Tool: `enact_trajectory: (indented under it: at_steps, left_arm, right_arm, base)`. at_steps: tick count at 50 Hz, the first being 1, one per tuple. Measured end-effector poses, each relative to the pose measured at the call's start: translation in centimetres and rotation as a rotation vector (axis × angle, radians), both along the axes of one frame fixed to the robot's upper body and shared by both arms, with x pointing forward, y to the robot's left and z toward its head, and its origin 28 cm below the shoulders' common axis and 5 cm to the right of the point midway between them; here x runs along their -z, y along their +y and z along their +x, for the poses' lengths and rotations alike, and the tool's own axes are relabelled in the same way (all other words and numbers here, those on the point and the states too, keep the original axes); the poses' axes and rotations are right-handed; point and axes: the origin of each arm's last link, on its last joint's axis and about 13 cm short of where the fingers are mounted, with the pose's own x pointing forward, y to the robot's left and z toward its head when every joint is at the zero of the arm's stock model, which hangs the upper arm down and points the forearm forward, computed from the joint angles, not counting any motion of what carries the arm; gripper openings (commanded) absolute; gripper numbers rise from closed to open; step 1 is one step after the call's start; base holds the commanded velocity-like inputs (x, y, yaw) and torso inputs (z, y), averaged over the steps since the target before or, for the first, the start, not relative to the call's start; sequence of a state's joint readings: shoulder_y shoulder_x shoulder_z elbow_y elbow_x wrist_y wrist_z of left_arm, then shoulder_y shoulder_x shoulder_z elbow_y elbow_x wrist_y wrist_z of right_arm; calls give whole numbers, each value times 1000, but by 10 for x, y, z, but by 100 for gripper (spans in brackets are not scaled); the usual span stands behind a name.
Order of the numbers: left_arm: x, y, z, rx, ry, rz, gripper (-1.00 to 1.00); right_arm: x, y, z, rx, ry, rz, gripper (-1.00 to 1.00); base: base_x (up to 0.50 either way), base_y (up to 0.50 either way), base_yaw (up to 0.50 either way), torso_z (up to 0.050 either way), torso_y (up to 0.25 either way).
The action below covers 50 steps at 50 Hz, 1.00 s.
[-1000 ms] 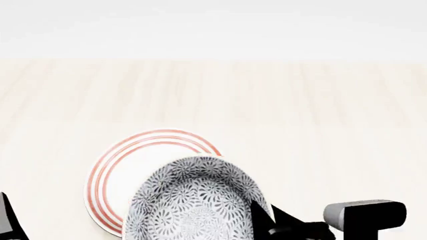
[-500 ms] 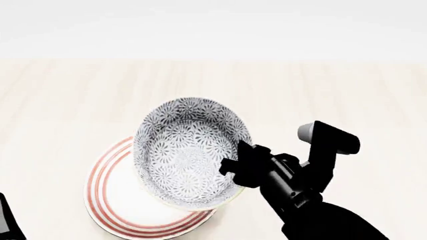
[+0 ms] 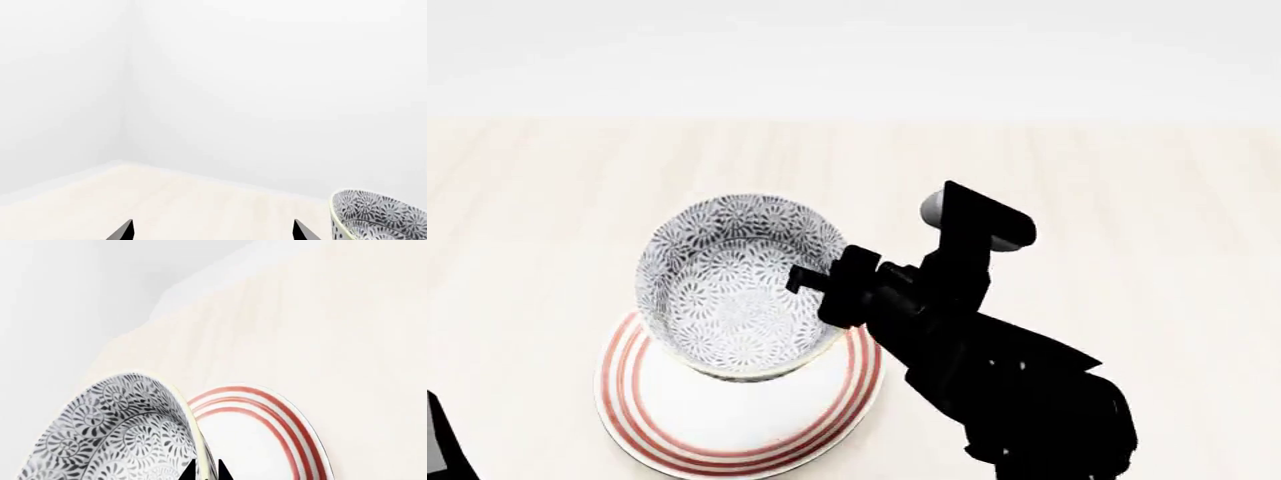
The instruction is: Put the bowl on the plate.
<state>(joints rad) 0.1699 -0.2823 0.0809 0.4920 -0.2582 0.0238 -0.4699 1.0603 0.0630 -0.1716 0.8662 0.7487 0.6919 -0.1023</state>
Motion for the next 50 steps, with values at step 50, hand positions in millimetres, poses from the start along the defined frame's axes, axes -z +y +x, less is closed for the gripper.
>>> enact_trajectory:
  at_steps: [50]
  left_arm:
    - [0,1,-6,-4,-3,-7,100]
  right_arm:
    - [5,16,9,-78,105,2,-100]
  base:
    - [0,0,0,0,0]
